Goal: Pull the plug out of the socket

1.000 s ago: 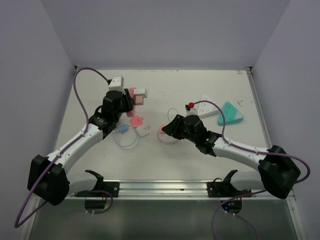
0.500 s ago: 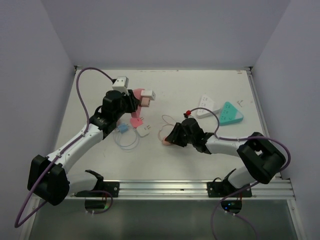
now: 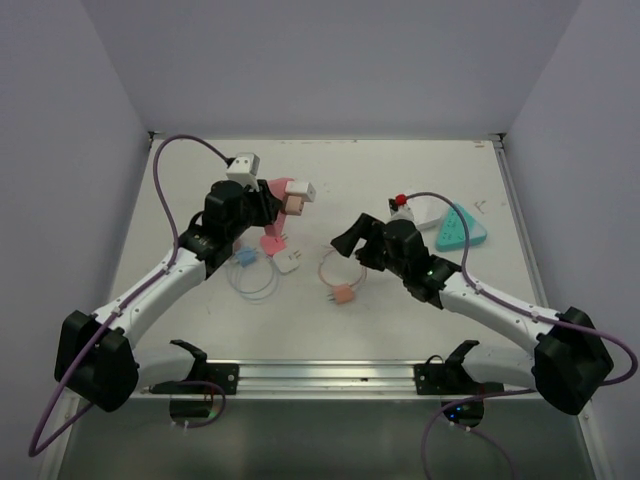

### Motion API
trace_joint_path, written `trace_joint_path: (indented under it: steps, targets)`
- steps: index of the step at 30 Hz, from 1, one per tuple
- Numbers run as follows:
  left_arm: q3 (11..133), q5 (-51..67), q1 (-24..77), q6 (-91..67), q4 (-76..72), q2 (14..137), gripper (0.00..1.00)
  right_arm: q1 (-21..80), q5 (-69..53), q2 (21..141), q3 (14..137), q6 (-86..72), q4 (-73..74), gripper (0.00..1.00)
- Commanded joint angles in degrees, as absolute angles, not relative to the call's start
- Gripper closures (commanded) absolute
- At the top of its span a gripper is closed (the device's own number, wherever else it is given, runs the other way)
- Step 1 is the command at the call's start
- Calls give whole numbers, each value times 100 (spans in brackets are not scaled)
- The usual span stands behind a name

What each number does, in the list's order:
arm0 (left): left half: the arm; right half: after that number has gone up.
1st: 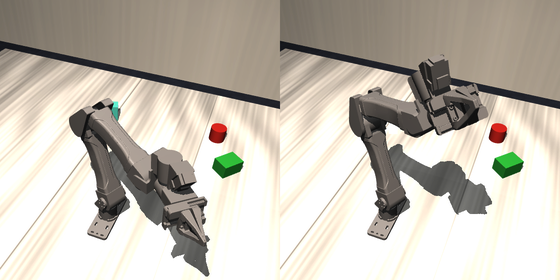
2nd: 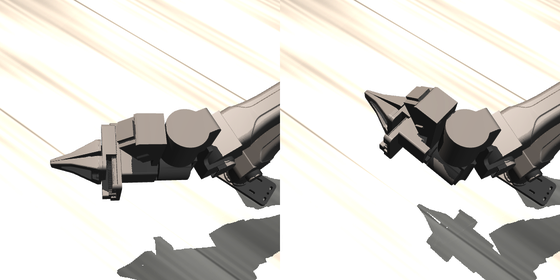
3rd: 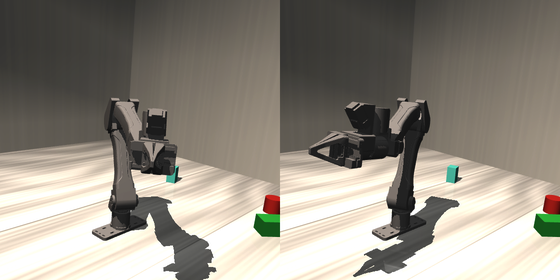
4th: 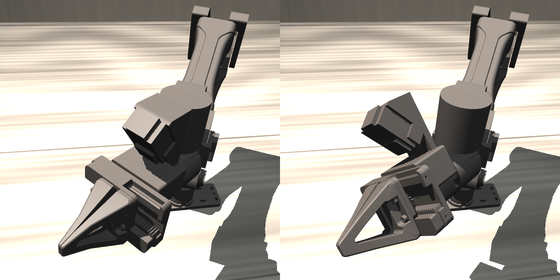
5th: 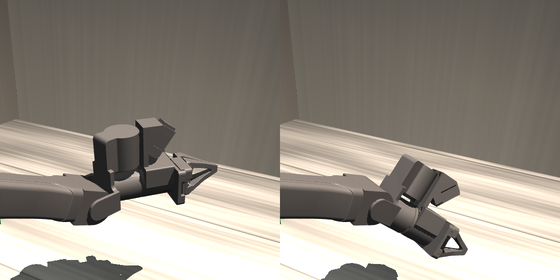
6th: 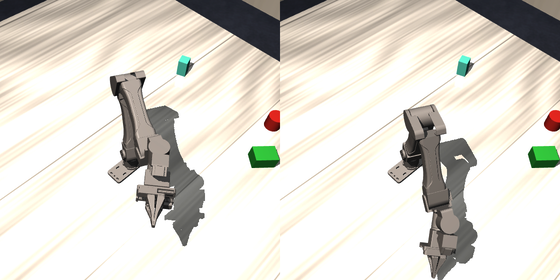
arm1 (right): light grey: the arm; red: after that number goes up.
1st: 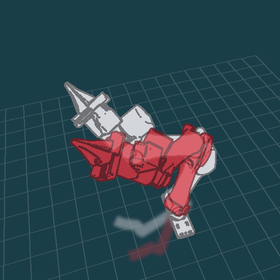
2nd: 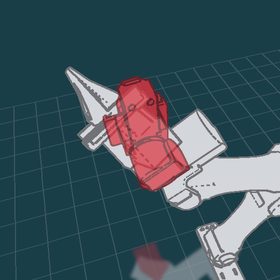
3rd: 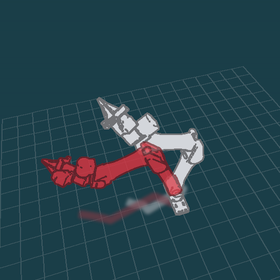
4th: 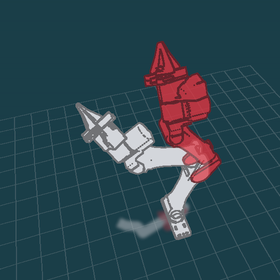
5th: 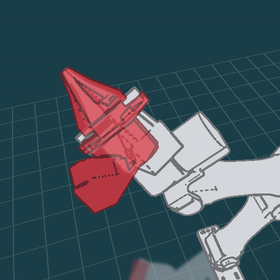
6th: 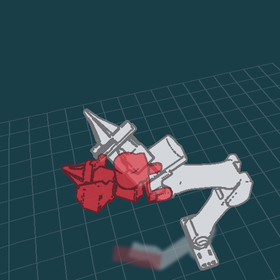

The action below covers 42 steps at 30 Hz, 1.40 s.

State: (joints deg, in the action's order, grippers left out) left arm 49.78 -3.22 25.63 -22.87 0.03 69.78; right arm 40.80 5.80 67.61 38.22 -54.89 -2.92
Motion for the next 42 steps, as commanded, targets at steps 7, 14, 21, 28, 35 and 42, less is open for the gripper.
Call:
trace_joint_path:
  steps: [7, 14, 21, 28, 35, 42]
  targets:
    - [5027, -123, 2584, -2162, -905, 6653, 100, 4069, 545, 7416, 4939, -5510, -1177, 22]
    - [4957, -26, 2584, -2109, -1063, 6557, 100, 4113, 352, 8287, 5449, -5757, -2003, 24]
    - [4966, 255, 2584, -2127, -1107, 6592, 100, 4157, 290, 8850, 6028, -5590, -2197, 25]
    - [4966, 255, 2584, -2136, -1107, 6600, 100, 4175, 70, 9202, 6231, -5616, -2364, 28]
    - [4983, 158, 2584, -2109, -1063, 6566, 100, 4210, -219, 9264, 6170, -5660, -2496, 40]
    - [5018, -167, 2567, -2057, -941, 6565, 100, 4228, -352, 9053, 5977, -5608, -2540, 83]
